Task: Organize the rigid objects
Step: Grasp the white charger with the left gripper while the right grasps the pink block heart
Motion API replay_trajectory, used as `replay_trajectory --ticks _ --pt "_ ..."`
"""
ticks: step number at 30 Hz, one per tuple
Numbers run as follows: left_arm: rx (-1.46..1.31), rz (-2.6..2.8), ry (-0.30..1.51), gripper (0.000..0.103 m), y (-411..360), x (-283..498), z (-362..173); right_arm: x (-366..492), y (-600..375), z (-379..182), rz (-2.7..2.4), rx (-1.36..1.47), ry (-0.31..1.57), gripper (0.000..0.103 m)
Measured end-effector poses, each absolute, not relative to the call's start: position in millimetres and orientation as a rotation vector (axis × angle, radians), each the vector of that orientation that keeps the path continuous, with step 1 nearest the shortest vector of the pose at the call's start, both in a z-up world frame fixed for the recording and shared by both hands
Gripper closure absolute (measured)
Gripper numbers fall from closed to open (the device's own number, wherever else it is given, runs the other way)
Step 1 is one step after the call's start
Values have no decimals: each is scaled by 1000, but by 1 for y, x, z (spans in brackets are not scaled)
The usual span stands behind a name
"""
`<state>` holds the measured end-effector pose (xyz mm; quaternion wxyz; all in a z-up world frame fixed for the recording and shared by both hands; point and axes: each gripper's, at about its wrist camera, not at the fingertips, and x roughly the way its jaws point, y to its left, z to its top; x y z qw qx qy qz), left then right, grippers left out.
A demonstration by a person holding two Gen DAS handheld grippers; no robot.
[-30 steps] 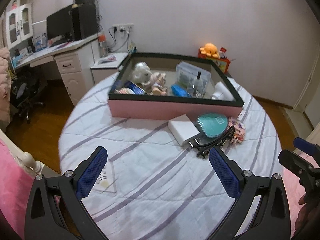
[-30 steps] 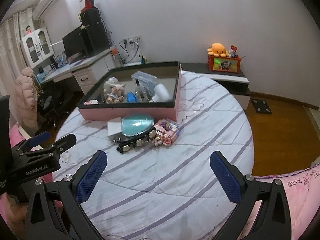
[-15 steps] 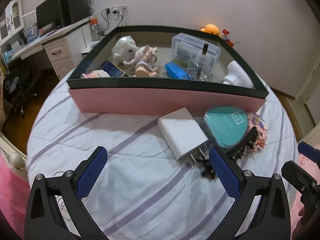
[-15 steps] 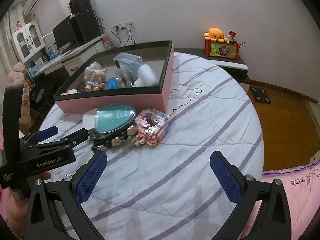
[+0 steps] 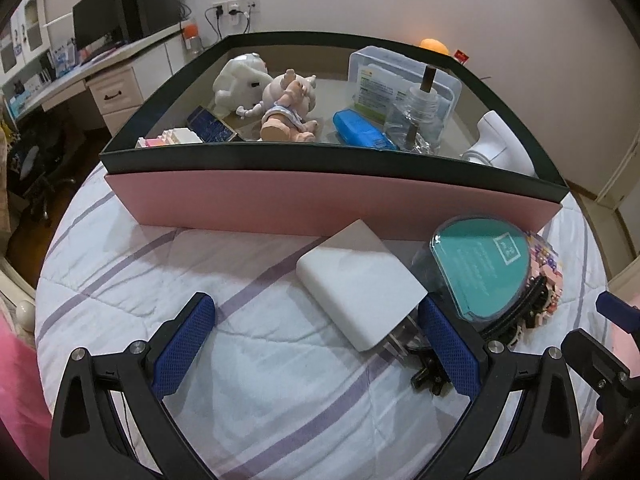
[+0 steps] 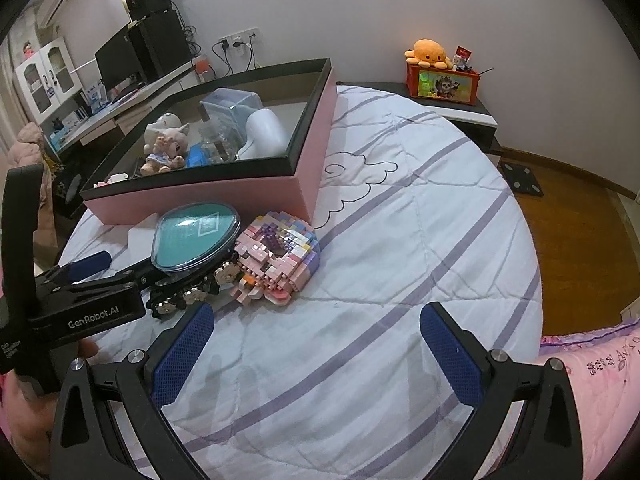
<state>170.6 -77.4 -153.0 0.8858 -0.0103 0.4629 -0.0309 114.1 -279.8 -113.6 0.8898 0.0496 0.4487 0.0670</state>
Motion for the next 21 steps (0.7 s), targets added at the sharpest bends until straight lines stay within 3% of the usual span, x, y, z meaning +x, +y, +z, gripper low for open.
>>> replay_trajectory --ticks 14,21 --pt "-50 -69 958 0 -64 178 -155 136 -269 -123 147 -8 931 0" --pt "-59 -85 949 9 -57 177 -153 151 -263 -134 193 -56 942 0"
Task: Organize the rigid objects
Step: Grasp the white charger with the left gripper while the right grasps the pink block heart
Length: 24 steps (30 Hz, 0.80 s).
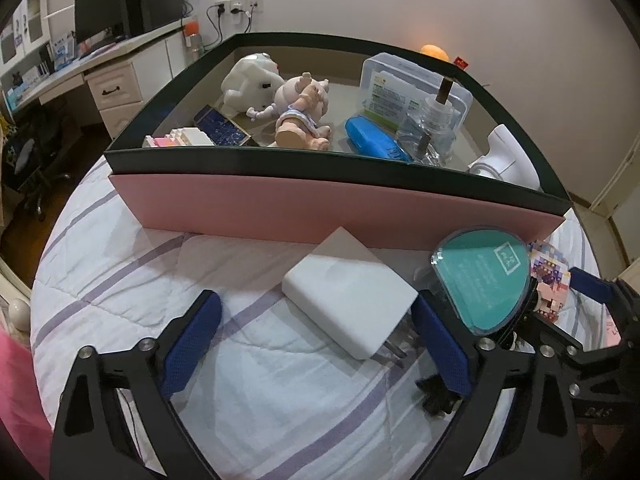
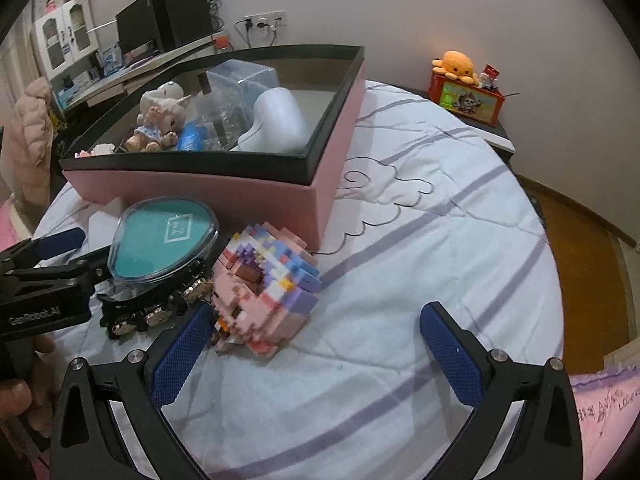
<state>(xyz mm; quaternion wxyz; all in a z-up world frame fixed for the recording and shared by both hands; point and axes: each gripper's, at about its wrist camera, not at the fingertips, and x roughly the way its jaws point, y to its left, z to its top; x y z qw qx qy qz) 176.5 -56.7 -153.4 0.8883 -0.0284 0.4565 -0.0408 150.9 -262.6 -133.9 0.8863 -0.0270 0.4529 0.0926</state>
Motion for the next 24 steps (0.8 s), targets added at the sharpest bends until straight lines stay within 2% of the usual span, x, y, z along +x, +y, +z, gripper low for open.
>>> replay_trajectory --ticks 5,9,10,24 --pt "-60 -88 939 22 -53 173 -152 158 -253 -138 203 -114 936 6" --pt "-80 -97 934 35 -47 171 -150 155 -250 -132 241 -93 909 33" --pt "-83 -98 934 39 -46 170 -150 154 -250 -131 244 -89 908 35" --pt "-131 -137 928 56 -31 159 -145 131 -262 -119 227 -2 893 35"
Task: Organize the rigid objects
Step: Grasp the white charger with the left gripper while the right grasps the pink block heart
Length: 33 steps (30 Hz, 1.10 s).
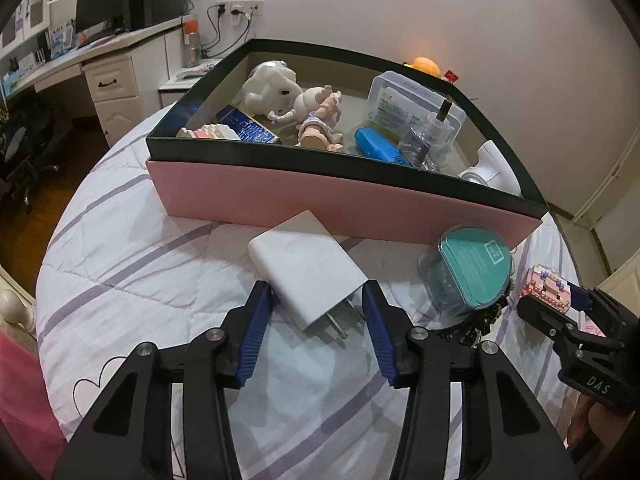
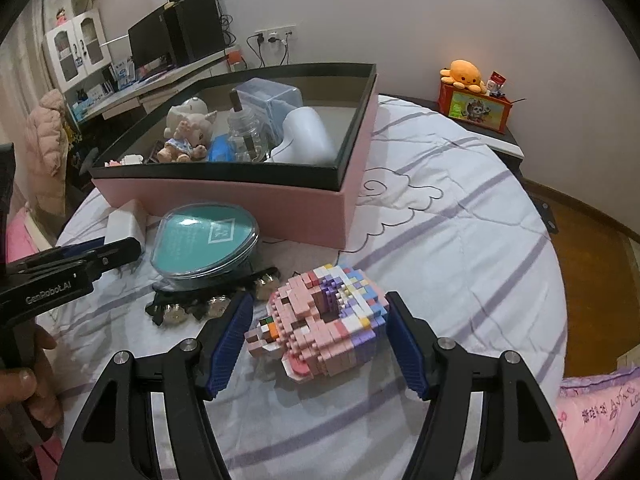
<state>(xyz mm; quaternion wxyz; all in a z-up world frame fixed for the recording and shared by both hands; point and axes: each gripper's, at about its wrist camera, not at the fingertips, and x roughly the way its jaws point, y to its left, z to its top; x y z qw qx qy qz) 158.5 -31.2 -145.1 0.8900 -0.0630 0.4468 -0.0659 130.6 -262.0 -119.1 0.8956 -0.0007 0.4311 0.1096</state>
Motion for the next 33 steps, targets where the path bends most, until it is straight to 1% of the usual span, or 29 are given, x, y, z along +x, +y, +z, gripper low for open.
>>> replay_trajectory --ticks 3,5,6,7,8,9,11,12,14,15,16,19,24,33 --pt "-127 -136 933 57 -32 159 -145 128 -266 -118 222 10 893 35" --pt "-103 -132 956 51 -35 163 -147 128 -266 -118 218 11 896 35" --pt "-97 -123 966 41 -37 167 -149 127 -266 -119 218 13 898 35" --pt "-101 -113 965 24 -39 170 -149 127 -266 -119 217 13 899 35" --pt "-112 -106 966 16 -40 173 -148 126 -265 -120 218 13 901 35" --pt "-126 -108 962 13 -40 174 -148 126 -265 -120 219 13 901 35" --pt "-140 -105 959 15 -42 179 -150 126 -264 -120 220 16 900 35" --pt "-139 -97 953 18 -42 179 -152 126 -264 -119 222 16 901 35" --pt "-125 -82 937 30 -42 179 -153 126 -264 -120 223 14 902 35" --pt "-120 -78 932 41 -41 178 -152 126 -264 -120 224 13 903 35" --pt "-129 -78 928 45 -38 177 -152 127 -264 -120 224 13 903 35" --pt "-187 -107 927 50 -25 174 -150 126 -264 -119 225 18 899 35" --pt "-186 -123 914 57 -22 166 -146 123 -261 -117 238 25 891 35" --pt "-191 -138 898 59 -15 156 -138 118 -258 -108 258 38 876 35"
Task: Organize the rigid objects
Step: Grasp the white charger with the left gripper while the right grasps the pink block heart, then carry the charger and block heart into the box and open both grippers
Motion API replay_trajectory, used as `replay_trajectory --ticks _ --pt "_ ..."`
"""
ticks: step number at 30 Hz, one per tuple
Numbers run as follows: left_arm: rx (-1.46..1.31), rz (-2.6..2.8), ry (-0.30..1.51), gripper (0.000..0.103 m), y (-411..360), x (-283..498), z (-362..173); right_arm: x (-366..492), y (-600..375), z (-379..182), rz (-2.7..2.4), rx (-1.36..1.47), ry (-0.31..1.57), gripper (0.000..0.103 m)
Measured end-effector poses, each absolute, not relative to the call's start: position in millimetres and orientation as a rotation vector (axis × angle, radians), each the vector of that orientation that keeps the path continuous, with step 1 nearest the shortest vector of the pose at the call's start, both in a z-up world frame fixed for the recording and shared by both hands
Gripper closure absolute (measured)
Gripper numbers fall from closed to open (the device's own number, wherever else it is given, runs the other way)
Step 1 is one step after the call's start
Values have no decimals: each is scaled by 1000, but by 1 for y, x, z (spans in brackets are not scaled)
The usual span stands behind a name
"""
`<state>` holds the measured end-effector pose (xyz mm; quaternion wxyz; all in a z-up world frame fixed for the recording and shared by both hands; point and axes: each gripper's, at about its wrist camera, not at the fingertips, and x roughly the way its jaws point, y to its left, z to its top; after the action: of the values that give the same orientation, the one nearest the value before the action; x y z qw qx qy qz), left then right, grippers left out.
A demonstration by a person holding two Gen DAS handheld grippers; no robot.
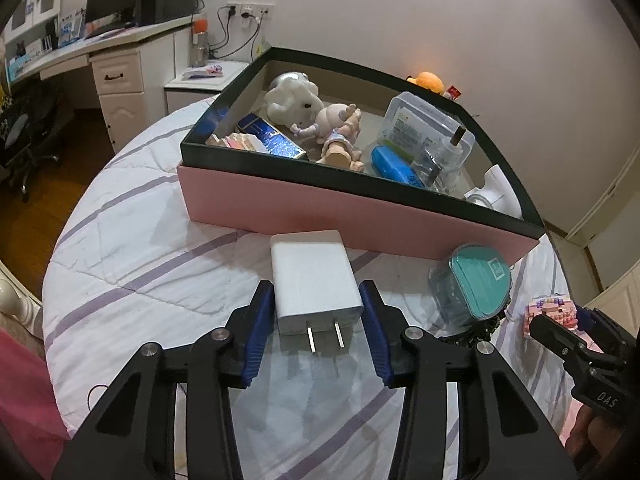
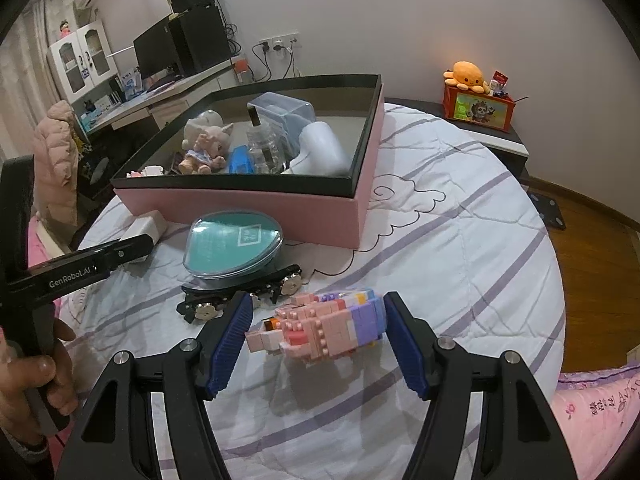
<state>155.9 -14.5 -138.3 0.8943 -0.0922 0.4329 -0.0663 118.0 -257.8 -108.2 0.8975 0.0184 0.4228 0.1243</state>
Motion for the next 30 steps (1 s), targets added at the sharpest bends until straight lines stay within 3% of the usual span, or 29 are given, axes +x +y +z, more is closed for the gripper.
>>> replay_trajectory --ticks 13,23,30 --pt "-185 -152 874 60 -10 151 -127 114 -257 -102 270 43 863 35" --pt "-66 -113 924 58 -28 167 -149 114 -254 -106 272 41 880 35" --pt "-129 -138 911 62 -17 163 -145 114 -254 -106 275 42 879 35"
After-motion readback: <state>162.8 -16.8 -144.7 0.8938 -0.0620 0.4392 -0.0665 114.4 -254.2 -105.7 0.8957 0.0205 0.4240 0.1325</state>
